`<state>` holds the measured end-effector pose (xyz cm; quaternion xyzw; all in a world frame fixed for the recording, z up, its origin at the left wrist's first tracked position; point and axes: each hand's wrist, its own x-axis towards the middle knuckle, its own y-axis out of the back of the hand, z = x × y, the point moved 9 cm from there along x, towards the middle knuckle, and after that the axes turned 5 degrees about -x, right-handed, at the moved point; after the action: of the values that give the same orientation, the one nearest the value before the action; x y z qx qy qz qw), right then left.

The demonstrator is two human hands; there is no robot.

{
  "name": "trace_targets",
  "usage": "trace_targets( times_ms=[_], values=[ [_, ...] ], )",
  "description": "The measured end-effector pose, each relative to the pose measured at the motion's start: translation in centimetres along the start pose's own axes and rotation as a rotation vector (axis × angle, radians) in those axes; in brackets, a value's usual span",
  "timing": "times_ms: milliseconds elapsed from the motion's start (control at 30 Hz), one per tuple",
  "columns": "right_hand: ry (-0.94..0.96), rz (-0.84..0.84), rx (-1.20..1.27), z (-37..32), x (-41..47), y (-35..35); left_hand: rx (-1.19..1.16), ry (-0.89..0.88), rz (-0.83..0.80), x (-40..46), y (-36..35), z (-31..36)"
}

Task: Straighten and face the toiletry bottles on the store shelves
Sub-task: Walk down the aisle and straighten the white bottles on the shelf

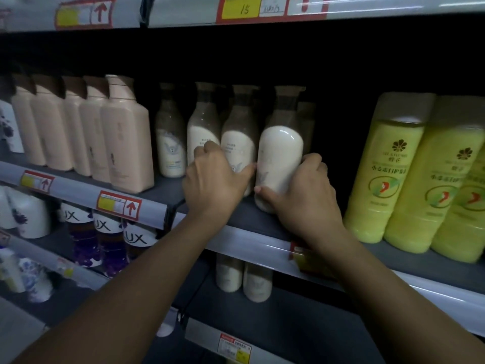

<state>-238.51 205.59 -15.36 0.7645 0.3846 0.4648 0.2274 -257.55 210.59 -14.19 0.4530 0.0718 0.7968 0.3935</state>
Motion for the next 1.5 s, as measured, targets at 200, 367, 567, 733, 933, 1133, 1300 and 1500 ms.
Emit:
trace_targets(
  times_ms=[200, 367, 567, 733, 933, 1133, 1300, 1500],
  values=[
    [-0.020, -0.030, 0.016, 0.3, -0.5, 0.6, 0.023, 0.046, 0.000, 0.0, 0.1, 0.6],
    [-0.004, -0.002, 0.039, 1.0, -2.0, 1.7, -0.032, 0.086, -0.018, -0.6, 0.5, 0.4],
    [0.017, 0.012, 0.086, 1.2, -2.7, 2.1, -0.162, 0.058, -0.039, -1.9, 0.3, 0.8],
    [0.005, 0.032, 0.121, 1.4, -2.8, 2.1, -0.260, 0.125, -0.103, -1.8, -0.5, 0.1],
    [0.031, 0.072, 0.169, 1.4, -3.3, 2.8, -0.323, 0.082, -0.005, -3.0, 2.2, -0.4],
    [0.065, 0.120, 0.226, 0.1, -4.6, 4.7, -0.398, 0.014, 0.077, -3.9, 6.1, -0.3],
    [0.083, 0.104, 0.291, -0.8, -6.7, 6.1, -0.420, 0.015, 0.083, -5.5, 9.7, -0.7],
    [0.105, 0.014, 0.393, -0.9, -11.7, 6.4, -0.456, 0.077, -0.013, -9.6, 11.8, -3.8]
  ],
)
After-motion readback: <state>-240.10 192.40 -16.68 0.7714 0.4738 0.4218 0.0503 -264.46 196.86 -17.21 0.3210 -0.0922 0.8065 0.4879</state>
